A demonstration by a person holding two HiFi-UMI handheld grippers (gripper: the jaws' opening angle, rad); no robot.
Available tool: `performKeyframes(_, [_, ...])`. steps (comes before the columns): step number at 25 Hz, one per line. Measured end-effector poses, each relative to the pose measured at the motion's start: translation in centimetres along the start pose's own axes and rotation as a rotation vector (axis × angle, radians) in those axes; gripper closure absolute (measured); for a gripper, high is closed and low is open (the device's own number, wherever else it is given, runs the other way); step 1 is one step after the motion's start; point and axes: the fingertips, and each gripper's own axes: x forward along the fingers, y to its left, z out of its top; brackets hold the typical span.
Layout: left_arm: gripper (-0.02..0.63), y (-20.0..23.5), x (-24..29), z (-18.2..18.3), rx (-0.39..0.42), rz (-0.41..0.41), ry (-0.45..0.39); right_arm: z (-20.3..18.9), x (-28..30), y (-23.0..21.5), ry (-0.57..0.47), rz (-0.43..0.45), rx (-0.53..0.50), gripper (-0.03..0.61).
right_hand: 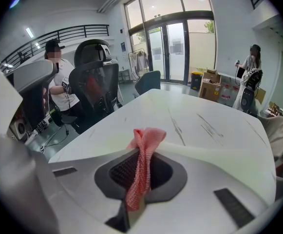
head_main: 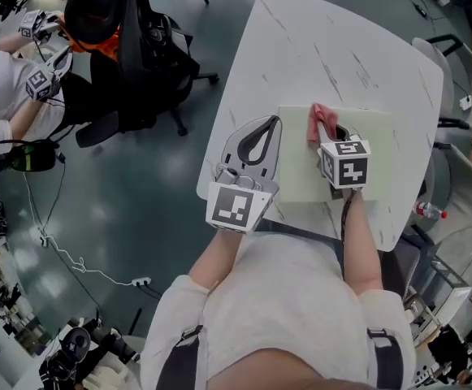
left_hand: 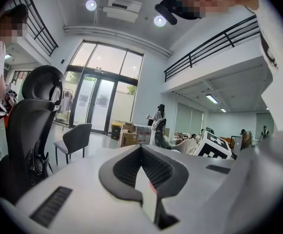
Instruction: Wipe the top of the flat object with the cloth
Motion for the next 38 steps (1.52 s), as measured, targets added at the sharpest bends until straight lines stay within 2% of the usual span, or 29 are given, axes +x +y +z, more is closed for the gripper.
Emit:
performKeyframes(11, [0.601,-3.9,0.8,-0.6,0.011,0.081,0.019,-1.4,-1.9,-6.7,-0.015,-0.009,0.026,0.546])
performKeyframes(16, [0.601,-6.1,1.5,-0.2,0.015,0.093,-0.008,-2.3,-3.4,-10.3,-0.018,-0.030,0.046,0.546])
performKeyframes(22, [0.601,-7.7,1.9,-1.1,0.028,0.110,0.031,-3.5,-4.5,-14.1,-0.018,-0.060,0.068,0.546])
performKeyframes(27, [0.601,-8.5,2.2,-1.3,0.032,0.128,0.026,-4.2,-5.0,-16.9,-0.013,-0.088,0.079,0.546])
performKeyframes(32, [0.601,-9.4,2.0,-1.4,0.043,0.145,0.030,-4.9,-5.8,-18.8,-0.011,-0.100,0.080,0.546])
performKeyframes(36, [0.601,-10.2,1.8,-0.7,0.038,0.156,-0.010,-5.2,-6.2,-19.4,-0.015,-0.099,0.081,0.546])
performKeyframes(38, [0.601,-10.4,1.5,-0.9,0.043,0.166,0.007,-5.2,-6.3,-19.3,-0.018,-0.098,0.073,0.546])
